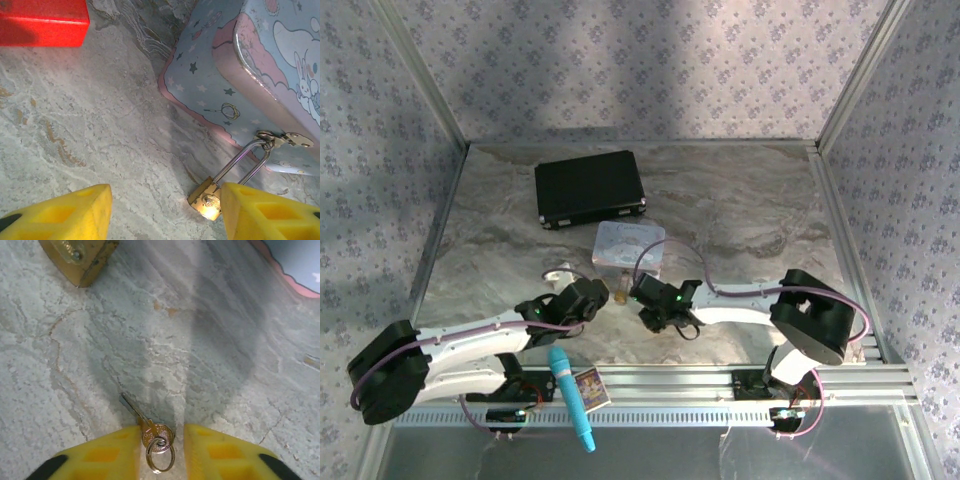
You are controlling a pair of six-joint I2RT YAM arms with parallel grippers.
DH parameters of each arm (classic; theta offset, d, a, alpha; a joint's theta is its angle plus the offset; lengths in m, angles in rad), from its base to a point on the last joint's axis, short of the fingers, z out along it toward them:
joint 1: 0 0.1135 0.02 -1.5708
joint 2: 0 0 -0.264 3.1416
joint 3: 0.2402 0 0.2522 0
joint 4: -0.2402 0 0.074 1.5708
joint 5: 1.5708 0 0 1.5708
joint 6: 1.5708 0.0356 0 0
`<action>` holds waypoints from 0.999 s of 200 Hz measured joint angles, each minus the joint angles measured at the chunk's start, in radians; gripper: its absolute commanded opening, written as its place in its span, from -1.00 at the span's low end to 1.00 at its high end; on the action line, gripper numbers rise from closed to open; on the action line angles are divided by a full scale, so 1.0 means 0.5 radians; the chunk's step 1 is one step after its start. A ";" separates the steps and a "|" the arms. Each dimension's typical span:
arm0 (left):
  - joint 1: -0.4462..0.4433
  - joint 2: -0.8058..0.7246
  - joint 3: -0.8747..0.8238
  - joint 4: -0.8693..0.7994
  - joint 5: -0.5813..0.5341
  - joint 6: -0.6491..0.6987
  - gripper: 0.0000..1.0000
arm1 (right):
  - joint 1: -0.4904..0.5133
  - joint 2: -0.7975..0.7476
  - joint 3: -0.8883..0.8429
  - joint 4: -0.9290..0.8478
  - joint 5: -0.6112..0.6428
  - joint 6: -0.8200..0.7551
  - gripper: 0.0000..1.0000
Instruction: Unlock the padlock with the key
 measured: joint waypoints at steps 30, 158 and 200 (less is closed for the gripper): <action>-0.005 0.000 0.000 -0.001 -0.001 0.000 0.16 | 0.016 0.023 0.014 0.111 -0.021 -0.004 -1.00; -0.259 0.040 -0.244 0.630 -0.047 -0.501 0.43 | -0.233 -0.343 -0.122 0.208 -0.501 0.367 -1.00; -0.459 -0.073 -0.247 0.821 -0.204 -0.779 0.39 | -0.219 -0.552 -0.124 0.290 -0.563 0.647 -1.00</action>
